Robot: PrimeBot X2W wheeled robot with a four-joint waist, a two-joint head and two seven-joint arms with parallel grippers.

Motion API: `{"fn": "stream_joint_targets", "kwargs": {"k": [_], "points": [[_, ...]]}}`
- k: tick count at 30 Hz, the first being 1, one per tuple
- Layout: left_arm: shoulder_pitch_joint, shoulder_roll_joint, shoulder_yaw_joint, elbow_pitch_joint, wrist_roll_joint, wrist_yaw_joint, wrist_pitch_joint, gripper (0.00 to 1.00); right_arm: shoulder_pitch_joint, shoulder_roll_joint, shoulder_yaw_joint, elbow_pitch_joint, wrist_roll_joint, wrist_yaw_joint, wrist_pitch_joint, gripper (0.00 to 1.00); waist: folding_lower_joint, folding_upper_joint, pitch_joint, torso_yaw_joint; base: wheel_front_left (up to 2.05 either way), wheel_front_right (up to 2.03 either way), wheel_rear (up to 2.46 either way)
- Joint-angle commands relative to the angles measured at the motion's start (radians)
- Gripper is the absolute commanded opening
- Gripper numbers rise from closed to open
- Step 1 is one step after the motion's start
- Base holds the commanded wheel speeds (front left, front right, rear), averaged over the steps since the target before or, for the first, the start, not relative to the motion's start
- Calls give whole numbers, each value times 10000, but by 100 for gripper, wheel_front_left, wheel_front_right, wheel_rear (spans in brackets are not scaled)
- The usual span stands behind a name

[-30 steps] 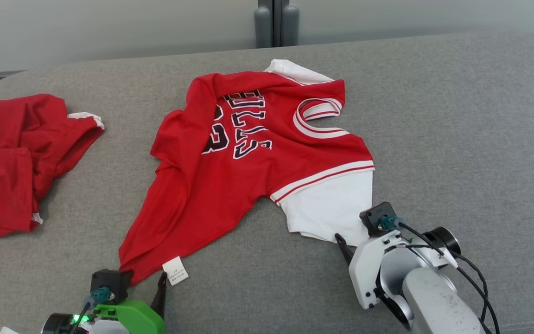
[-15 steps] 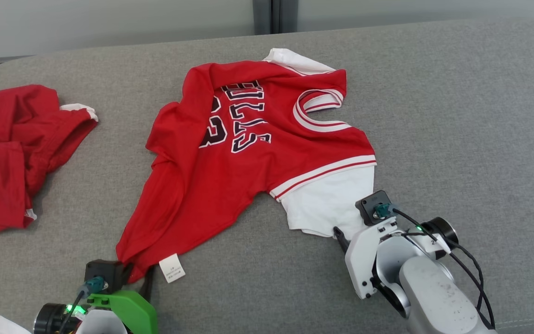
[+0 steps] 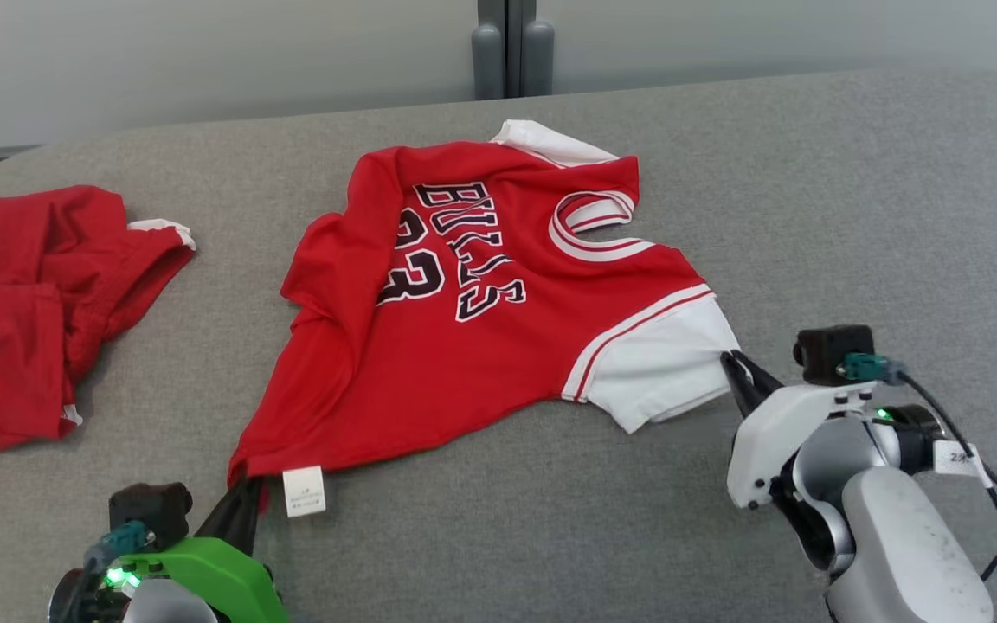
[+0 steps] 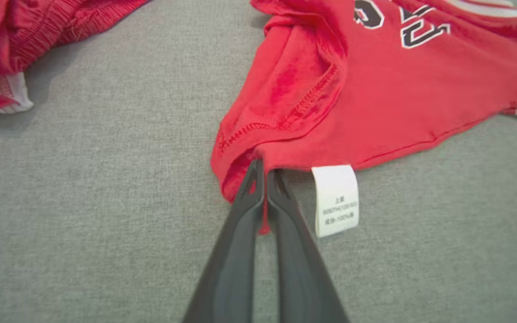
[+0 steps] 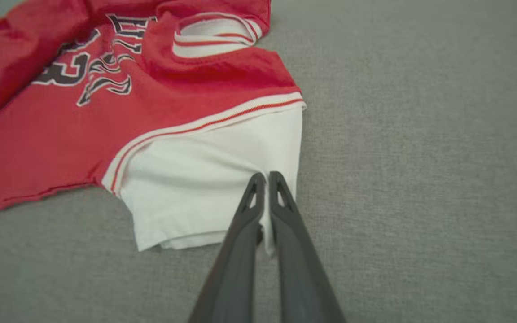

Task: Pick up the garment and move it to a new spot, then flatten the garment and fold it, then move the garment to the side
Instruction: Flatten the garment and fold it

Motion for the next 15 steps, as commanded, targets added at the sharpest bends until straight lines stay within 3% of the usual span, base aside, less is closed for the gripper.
{"fn": "stream_joint_targets", "kwargs": {"k": [1,7,10,15], "points": [[273,60,95,-503,-230,-21,111,0,260,-6,-204,-562,360,-18,20,0,0,0,-344,-108,0,0,0],[1130,138,212,-3669,-1505,-62,1118,0,934,-63,-989,-4037,2298,-17,810,0,0,0,-785,-345,0,0,0],[1464,307,244,-5375,-2007,-54,1788,0,1118,-386,-1675,-5768,3155,-17,1406,0,0,0,-912,-510,0,0,0],[1498,724,573,-7640,-2687,80,2775,0,328,-743,-3164,-7746,3829,-11,2379,0,0,0,-903,-824,0,0,0]]}}
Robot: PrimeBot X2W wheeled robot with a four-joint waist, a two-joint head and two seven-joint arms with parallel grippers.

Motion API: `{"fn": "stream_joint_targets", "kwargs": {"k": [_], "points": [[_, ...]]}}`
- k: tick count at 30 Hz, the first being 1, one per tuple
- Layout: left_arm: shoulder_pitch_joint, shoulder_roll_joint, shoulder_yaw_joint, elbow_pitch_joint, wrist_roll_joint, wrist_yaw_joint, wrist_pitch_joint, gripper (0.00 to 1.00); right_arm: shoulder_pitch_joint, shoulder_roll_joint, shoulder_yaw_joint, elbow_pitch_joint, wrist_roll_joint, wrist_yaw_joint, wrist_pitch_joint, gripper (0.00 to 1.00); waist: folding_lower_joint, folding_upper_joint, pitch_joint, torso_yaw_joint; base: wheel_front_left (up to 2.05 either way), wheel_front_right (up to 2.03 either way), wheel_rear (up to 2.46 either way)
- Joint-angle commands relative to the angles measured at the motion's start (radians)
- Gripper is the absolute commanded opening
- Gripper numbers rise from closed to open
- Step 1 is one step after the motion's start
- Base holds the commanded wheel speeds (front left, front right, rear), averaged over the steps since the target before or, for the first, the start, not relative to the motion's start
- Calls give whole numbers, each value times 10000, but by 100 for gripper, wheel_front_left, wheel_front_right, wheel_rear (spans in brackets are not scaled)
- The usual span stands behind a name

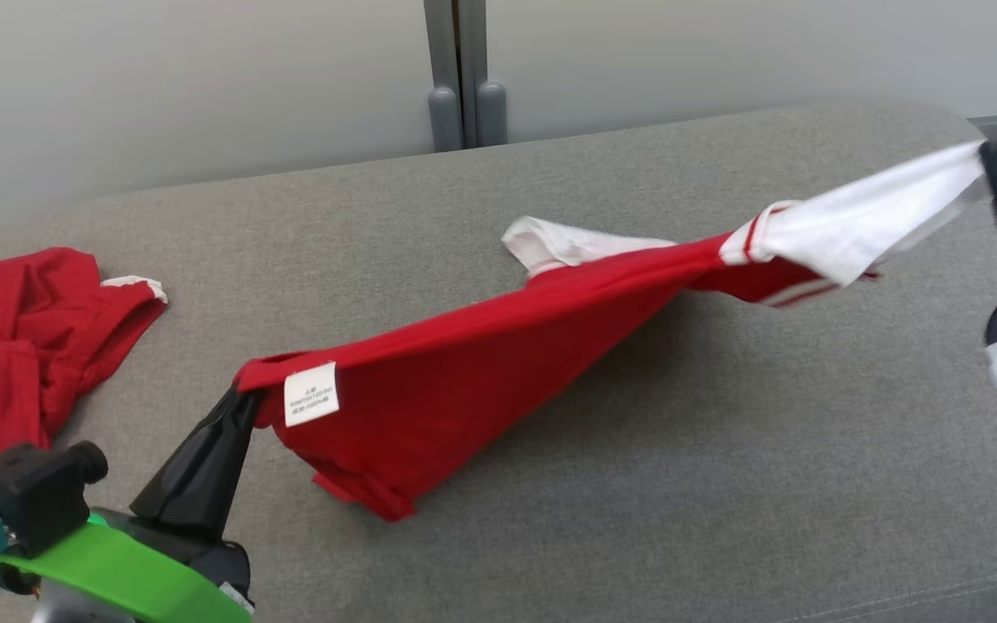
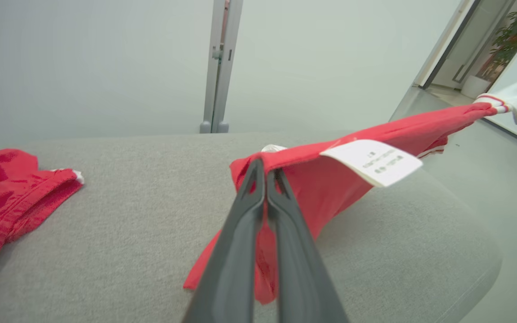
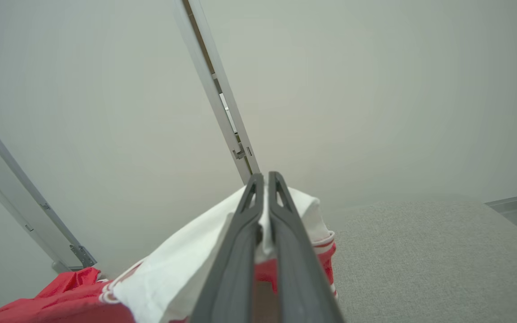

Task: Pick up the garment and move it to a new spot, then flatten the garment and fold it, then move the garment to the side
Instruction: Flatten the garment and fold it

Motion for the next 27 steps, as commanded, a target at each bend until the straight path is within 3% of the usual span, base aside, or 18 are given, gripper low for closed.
{"fn": "stream_joint_targets", "kwargs": {"k": [1,7,11,14,18,22,24,27], "points": [[-154,159,118,-406,-203,74,236,0,-472,-131,-300,-393,122,-1,262,0,0,-1,-11,-213,0,0,0],[-1574,934,403,-2170,-2028,90,2041,0,-3132,-1154,-830,-865,312,-1,1749,0,0,-1,486,-562,0,0,0],[-3054,946,407,-2010,-3598,591,3144,0,-4704,-1341,-520,-120,121,-1,2231,0,0,-1,1112,-583,0,0,0],[-4440,1198,495,-1397,-4053,957,3768,0,-5731,-1165,-182,576,-255,-1,2256,0,0,-1,1913,-543,0,0,0],[-6543,1469,456,-115,-3834,1100,4113,0,-7071,-868,192,1701,-986,-1,1984,0,0,-1,3181,-302,0,0,0],[-9351,1370,343,1930,-3310,1391,3948,0,-9103,-438,391,3045,-2039,1,1490,0,0,-1,4600,8,0,0,0],[-10819,1290,133,3142,-2716,1236,3475,0,-10242,-139,466,3826,-2565,-1,1042,0,0,-1,5233,160,0,0,0],[-13056,977,-54,4996,-1683,868,1920,0,-11900,216,568,5113,-3358,-1,-14,0,0,-1,5875,301,0,0,0]]}}
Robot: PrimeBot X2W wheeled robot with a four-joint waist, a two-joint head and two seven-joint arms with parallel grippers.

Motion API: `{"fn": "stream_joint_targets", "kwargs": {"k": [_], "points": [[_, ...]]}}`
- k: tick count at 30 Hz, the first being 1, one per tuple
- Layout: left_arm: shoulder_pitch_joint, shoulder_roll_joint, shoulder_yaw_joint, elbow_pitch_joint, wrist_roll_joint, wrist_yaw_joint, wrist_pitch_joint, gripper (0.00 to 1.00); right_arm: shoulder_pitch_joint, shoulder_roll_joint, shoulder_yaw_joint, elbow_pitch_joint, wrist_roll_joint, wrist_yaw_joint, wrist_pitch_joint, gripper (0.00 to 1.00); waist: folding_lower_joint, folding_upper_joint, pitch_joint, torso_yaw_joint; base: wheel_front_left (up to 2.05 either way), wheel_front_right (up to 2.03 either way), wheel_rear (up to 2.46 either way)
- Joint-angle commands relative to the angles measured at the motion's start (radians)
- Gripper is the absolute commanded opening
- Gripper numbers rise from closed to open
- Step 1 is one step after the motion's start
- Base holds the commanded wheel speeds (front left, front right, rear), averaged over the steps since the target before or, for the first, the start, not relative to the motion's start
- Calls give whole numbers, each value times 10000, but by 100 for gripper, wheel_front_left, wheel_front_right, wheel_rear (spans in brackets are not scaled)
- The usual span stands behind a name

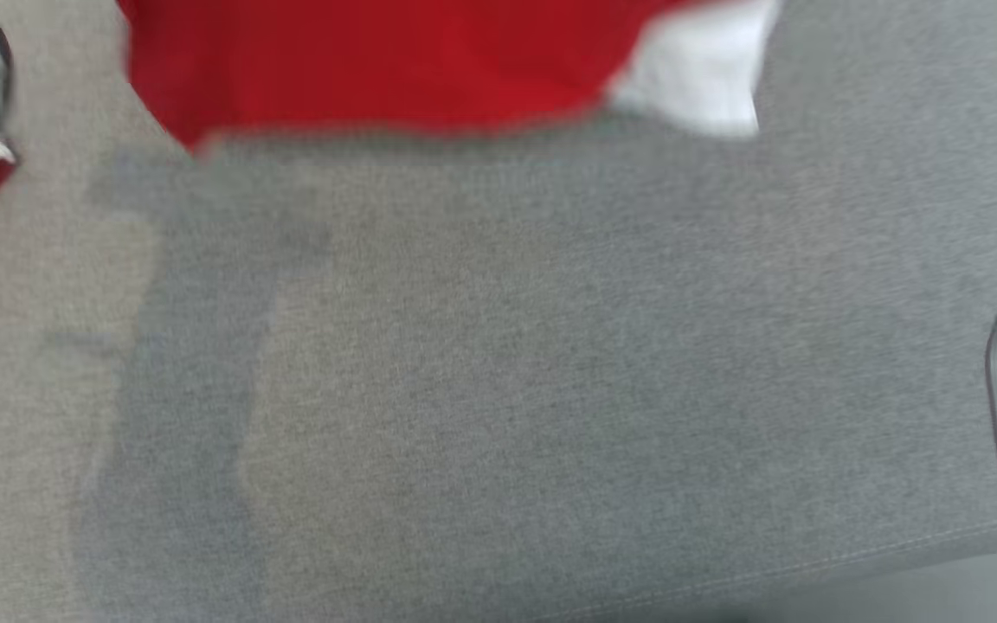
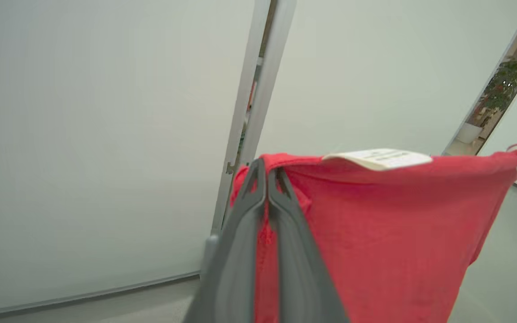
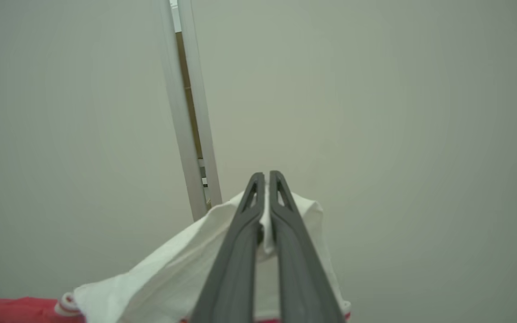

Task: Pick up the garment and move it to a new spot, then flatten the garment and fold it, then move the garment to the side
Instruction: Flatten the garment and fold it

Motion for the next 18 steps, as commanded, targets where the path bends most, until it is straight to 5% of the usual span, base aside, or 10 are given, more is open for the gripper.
{"fn": "stream_joint_targets", "kwargs": {"k": [1,9,14,18], "points": [[-895,-237,-76,762,452,-183,-830,0,-591,38,11,497,-337,-1,-535,0,-1,0,1996,617,0,0,0],[-3436,-647,-1125,4371,1832,-979,-4384,0,-2094,390,103,3084,-1164,-6,-3050,0,-1,0,2302,554,0,0,0],[-1950,-690,-1902,5309,1023,-1072,-5619,0,-293,444,711,3980,-428,-4,-4223,0,-1,0,1905,357,0,0,0],[302,33,-3070,5012,166,-1076,-6296,0,2062,372,1493,3807,269,-4,-4827,0,-1,0,1435,271,0,0,0]]}}
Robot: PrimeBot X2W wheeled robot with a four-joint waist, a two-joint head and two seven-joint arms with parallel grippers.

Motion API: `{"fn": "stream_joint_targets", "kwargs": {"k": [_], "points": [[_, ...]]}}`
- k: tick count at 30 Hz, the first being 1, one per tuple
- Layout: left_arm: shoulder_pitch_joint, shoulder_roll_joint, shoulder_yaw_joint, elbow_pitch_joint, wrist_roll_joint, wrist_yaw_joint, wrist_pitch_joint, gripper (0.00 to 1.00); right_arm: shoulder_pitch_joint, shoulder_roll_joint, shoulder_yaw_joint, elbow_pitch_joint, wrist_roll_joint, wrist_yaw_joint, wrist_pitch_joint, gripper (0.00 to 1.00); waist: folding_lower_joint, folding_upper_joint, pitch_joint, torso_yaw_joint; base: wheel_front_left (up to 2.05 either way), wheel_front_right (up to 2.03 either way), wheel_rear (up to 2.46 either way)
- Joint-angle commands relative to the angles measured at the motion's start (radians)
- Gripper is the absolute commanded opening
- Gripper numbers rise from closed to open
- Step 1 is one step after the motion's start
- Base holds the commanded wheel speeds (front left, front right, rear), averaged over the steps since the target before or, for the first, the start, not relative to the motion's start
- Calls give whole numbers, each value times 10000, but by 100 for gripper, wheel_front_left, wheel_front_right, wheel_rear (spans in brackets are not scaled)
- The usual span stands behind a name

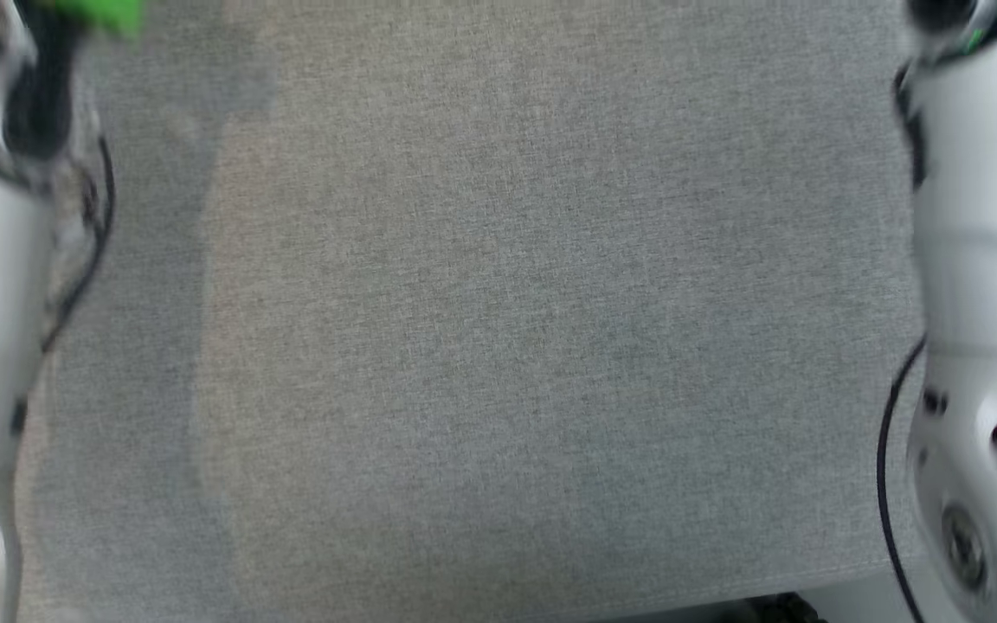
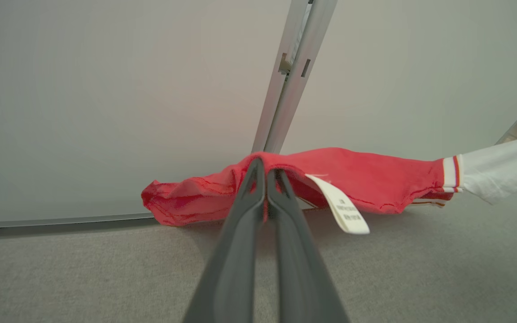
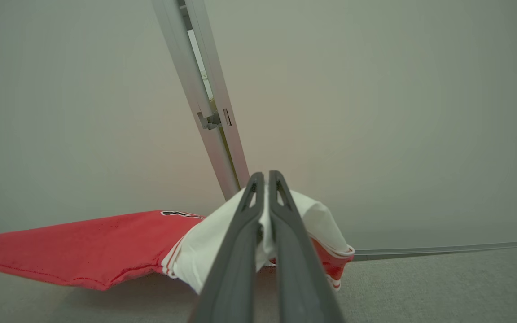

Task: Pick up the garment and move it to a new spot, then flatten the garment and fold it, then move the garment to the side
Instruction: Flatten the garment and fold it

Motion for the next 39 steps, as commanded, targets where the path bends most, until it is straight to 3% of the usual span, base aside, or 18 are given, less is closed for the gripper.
{"fn": "stream_joint_targets", "kwargs": {"k": [1,6,12,19,25,30,34,39], "points": [[743,322,-273,-182,-240,-49,-271,0,769,-138,172,-244,216,-8,-221,0,-2,0,-574,-153,0,0,0],[3709,956,-1405,-1003,-1370,-51,-1036,0,4141,-739,544,-1400,802,-11,-758,0,-2,0,-1470,-89,0,0,0],[6488,1459,-2181,-1998,-1514,-30,-1733,0,8208,-1232,417,-3232,912,-11,-544,0,-2,0,-2580,61,0,0,0],[9787,1685,-2378,-4165,-1777,1195,-2020,0,12288,-656,122,-5470,906,-11,228,0,-2,0,-3407,-143,0,0,0],[12084,1884,-2339,-6290,-2184,2271,-2096,0,14804,-501,155,-7073,967,-11,888,0,-2,0,-3499,-312,0,0,0],[12534,2283,-2379,-7214,-2196,2728,-1680,0,15011,-681,-237,-7522,1165,-11,1456,0,-2,0,-3403,-336,0,0,0],[11969,2706,-2175,-7668,-2178,2875,-1173,0,13975,-1004,-373,-7401,1209,-11,2191,0,-2,0,-3226,-280,0,0,0],[11146,3105,-1960,-7968,-2296,2919,-369,0,12357,-1870,-215,-7184,1125,-11,3136,0,-2,0,-2889,-49,0,0,0]]}}
